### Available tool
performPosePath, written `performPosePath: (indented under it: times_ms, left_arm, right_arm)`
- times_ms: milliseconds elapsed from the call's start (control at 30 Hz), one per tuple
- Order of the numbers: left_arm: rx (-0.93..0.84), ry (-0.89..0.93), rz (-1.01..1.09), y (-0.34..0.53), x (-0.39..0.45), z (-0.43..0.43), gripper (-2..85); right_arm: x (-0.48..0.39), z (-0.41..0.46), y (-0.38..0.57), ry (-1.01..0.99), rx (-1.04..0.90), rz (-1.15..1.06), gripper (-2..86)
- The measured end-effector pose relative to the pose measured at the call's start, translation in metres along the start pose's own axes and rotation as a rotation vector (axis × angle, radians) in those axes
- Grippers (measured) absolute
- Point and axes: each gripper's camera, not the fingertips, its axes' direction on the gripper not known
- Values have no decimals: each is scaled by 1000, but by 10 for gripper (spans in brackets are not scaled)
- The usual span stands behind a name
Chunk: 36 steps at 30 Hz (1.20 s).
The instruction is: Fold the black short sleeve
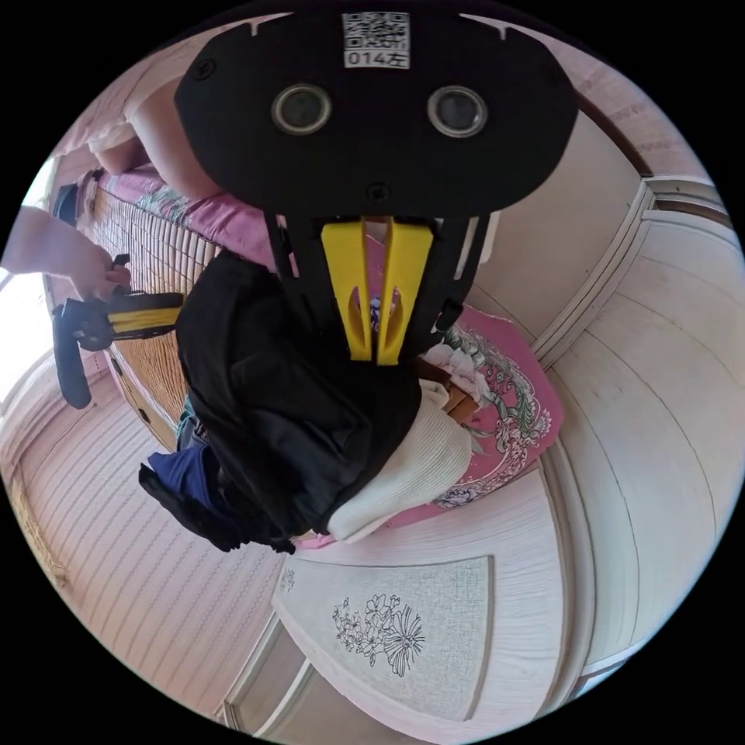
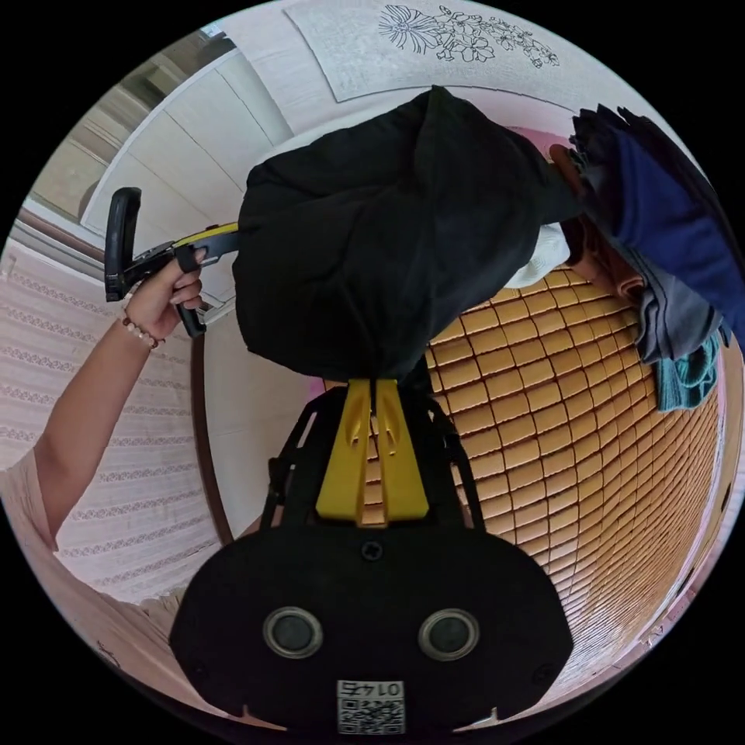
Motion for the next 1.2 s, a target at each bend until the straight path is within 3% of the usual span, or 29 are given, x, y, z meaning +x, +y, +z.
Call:
performPosePath:
  times_ms: [300, 567, 800, 1000, 1200]
  left_arm:
    - [245, 7, 152, 29, 60, -134, -10]
    - [364, 247, 358, 31, 201, -253, -10]
    - [334, 431, 525, 22, 339, -269, -10]
    - [314, 535, 463, -49, 483, -227, -10]
    - [569, 577, 497, -110, 623, -319, -10]
  right_arm:
    - [57, -188, 191, -1, 376, 168, 0]
    - [28, -327, 415, 63, 740, 301, 0]
    - [13, -428, 611, 204, 960, 451, 0]
    - [85, -522, 680, 356, 1000, 692, 0]
    - [87, -695, 719, 564, 1249, 576, 1]
